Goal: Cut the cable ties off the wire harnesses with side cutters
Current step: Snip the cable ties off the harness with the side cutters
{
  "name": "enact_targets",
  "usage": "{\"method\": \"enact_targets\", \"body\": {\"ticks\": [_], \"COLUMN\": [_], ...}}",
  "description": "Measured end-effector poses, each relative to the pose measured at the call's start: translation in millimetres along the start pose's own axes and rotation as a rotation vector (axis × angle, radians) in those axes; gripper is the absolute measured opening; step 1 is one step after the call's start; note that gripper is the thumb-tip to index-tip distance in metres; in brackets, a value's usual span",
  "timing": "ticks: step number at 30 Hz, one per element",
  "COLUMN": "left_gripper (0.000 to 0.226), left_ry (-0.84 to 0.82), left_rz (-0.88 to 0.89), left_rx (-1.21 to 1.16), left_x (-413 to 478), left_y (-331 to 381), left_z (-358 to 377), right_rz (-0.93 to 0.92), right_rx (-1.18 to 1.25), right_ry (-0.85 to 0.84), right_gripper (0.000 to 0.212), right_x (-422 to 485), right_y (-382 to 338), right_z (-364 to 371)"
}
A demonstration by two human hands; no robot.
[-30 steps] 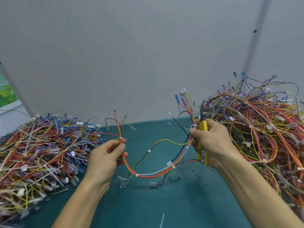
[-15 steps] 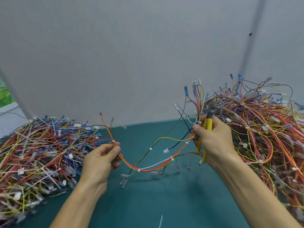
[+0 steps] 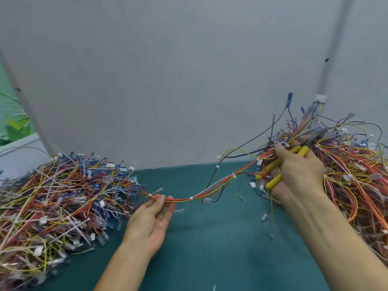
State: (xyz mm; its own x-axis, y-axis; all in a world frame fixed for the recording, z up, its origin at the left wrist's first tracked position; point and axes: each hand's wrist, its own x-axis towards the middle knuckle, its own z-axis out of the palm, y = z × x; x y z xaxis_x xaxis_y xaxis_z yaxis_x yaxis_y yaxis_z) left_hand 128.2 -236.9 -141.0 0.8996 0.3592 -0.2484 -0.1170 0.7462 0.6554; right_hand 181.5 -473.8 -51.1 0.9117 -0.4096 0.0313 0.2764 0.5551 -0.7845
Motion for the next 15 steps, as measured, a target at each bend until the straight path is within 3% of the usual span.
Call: {"method": "enact_targets", "body": {"ticks": [8,13,15], "left_gripper": [0.013,0.006,0.013], "left_ry": [0.005,-0.051,-0.079], "left_rz": [-0.016,-0.081,-0.105], "left_rx": [-0.079,0.185,0.355], "left_x": [-0.2,-5.8,-8.7], "left_y": [-1.9,-5.9,-7.2], "left_z": [2.0,1.4,0.8], "right_rz": [0.076,-0.032,-0.104], "right_rx": [0.025,-0.018,-0.057], "right_ry": [0.011,-0.038,-0.063], "right_gripper": [0.028,0.025,0.022], "right_x": [1.6,2.1,3.3], "right_y": [-6.1,-22.2,-34.7], "right_z": [-4.1,5.3,12.3]}}
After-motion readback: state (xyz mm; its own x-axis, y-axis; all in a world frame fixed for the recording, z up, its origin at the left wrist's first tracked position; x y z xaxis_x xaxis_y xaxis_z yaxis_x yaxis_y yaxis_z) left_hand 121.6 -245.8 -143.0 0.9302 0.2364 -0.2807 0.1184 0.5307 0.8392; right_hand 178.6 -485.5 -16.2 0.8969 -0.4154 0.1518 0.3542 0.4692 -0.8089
